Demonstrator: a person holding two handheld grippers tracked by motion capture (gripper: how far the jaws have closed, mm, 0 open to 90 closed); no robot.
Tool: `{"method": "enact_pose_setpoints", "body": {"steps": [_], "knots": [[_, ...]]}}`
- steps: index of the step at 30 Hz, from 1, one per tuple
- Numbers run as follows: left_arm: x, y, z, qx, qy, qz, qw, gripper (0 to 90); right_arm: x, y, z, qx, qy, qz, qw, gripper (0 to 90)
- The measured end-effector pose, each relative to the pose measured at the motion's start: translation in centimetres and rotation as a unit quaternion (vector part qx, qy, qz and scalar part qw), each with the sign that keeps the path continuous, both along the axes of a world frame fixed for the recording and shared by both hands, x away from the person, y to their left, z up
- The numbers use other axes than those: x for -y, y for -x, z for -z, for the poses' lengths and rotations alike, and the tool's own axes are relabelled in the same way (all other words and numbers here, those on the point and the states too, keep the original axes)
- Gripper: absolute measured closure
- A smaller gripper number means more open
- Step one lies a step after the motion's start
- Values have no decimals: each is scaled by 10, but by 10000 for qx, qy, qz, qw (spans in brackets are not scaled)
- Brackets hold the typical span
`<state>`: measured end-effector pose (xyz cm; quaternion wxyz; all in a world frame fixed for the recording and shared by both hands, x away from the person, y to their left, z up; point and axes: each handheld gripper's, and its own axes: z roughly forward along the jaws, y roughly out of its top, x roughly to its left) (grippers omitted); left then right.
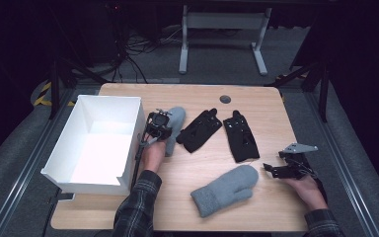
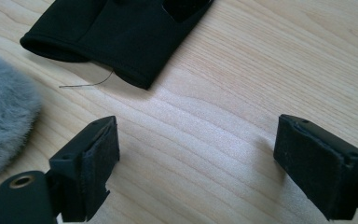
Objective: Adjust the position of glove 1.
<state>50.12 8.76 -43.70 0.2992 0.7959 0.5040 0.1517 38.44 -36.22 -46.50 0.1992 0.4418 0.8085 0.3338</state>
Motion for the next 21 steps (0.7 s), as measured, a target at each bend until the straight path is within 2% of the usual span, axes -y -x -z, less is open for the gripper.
{"method": "enact_pose_setpoints", "body": {"steps": [6,10,15,18,19,21], "knots": [[0,5,-12,52,140,87,9998,847,0,0,0,8,-7,-6,10000,144],[0,10,-25,133,193,173,9996,848,-1,0,0,15,-7,-3,10000,144],[3,18,-45,201,218,512,9982,848,-1,0,0,15,-11,-4,10000,144],[5,24,-52,204,328,821,9959,847,-1,0,0,16,-11,-3,10000,144],[5,24,-52,204,328,821,9959,848,-1,0,0,16,-11,-3,10000,144],[8,29,-54,174,337,1109,9931,848,-1,0,0,16,-11,-2,10000,144]]}}
